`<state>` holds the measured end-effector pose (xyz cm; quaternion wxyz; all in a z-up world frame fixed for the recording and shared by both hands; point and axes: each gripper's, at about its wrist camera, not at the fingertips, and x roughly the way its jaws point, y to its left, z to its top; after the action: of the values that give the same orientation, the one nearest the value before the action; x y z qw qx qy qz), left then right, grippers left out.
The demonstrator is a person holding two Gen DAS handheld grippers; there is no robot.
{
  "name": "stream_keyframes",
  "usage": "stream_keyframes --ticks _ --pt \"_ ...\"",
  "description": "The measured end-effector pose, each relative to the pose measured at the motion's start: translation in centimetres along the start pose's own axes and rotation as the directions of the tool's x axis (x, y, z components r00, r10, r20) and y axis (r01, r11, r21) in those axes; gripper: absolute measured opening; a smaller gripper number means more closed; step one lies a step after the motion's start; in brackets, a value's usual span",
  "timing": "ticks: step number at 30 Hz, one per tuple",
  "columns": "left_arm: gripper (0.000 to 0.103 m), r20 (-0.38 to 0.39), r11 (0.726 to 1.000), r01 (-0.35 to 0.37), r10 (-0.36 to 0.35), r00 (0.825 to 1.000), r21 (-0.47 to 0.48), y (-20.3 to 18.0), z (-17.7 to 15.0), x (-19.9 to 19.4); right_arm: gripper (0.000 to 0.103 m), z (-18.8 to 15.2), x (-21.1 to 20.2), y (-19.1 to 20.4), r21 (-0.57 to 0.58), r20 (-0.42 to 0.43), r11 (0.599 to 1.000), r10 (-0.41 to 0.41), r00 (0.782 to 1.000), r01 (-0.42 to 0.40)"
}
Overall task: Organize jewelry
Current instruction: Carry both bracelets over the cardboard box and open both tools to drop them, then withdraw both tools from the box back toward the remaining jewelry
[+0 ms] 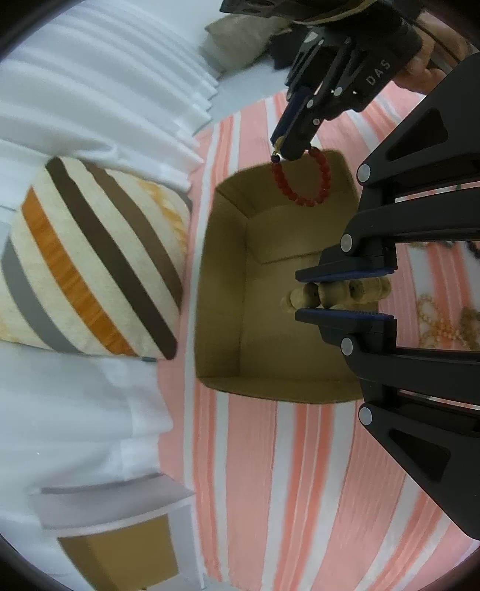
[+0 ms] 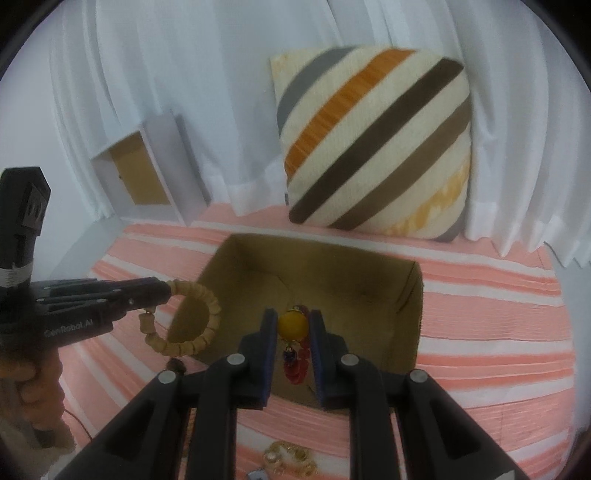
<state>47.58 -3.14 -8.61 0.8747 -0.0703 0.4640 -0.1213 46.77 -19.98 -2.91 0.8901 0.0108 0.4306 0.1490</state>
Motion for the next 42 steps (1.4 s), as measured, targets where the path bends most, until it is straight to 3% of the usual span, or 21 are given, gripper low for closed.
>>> stream_keyframes --ticks 5,6,7,9,11,13,17,24,27,34,36,39,42 --pt "0.013 -0.019 1.0 -0.029 0.029 0.999 0.003 0.2 -0.5 2.7 0.019 -0.7 3.3 -0.9 0.023 -0.022 1.0 -0.006 1.0 0.007" --pt "0.018 -0.027 0.999 -0.033 0.033 0.999 0.001 0.3 -0.6 3.3 0.019 -0.7 3.5 -1.2 0.03 -0.017 1.0 -0.007 1.0 0.008" --pt "0.024 -0.031 0.999 -0.038 0.037 0.999 -0.003 0.4 -0.6 3.5 0.022 -0.8 3.8 -1.4 0.039 -0.007 0.999 -0.014 1.0 0.014" --pt "0.067 -0.019 0.998 -0.057 0.057 0.998 -0.012 0.7 -0.9 3.5 0.062 -0.9 3.7 -2.0 0.059 0.016 0.998 -0.028 0.999 0.027" --pt "0.078 0.029 0.996 -0.087 0.087 0.996 -0.01 1.0 -1.2 2.7 0.066 -1.0 2.6 -2.4 0.083 0.067 0.995 -0.061 0.996 0.055" --pt "0.081 0.057 0.994 -0.106 0.106 0.993 0.001 1.1 -1.4 2.0 0.067 -1.1 1.9 -2.5 0.075 0.085 0.993 -0.1 0.991 0.094" --pt "0.099 0.09 0.985 -0.174 0.174 0.981 -0.005 1.6 -2.2 0.4 0.081 -1.4 0.0 -2.9 0.094 0.131 0.988 -0.138 0.982 0.126" --pt "0.1 0.09 0.954 -0.297 0.293 0.952 0.033 1.7 -5.0 -2.4 0.081 -2.8 -3.7 -2.9 0.128 0.171 0.98 -0.171 0.97 0.15" --pt "0.1 0.115 0.95 -0.312 0.307 0.945 0.025 1.4 -7.1 -4.5 0.081 -4.0 -5.7 -2.2 0.121 0.198 0.975 -0.207 0.958 0.185" --pt "0.1 0.21 0.94 -0.334 0.313 0.926 0.071 1.2 -13.0 -9.0 0.081 -8.5 -10.3 -0.2 0.1 0.263 0.984 -0.17 0.95 0.148" --pt "0.1 0.191 0.94 -0.329 0.308 0.932 0.089 1.2 -15.0 -9.5 0.081 -10.5 -12.0 0.4 0.098 0.297 0.982 -0.183 0.937 0.161" --pt "0.1 0.113 0.957 -0.28 0.27 0.956 0.076 1.9 -17.9 -9.9 0.081 -13.5 -14.1 1.4 0.08 0.336 0.982 -0.191 0.923 0.174" --pt "0.1 0.068 0.975 -0.213 0.209 0.976 0.06 2.7 -21.2 -10.3 0.082 -16.5 -15.7 2.0 0.065 0.336 0.98 -0.198 0.921 0.187"
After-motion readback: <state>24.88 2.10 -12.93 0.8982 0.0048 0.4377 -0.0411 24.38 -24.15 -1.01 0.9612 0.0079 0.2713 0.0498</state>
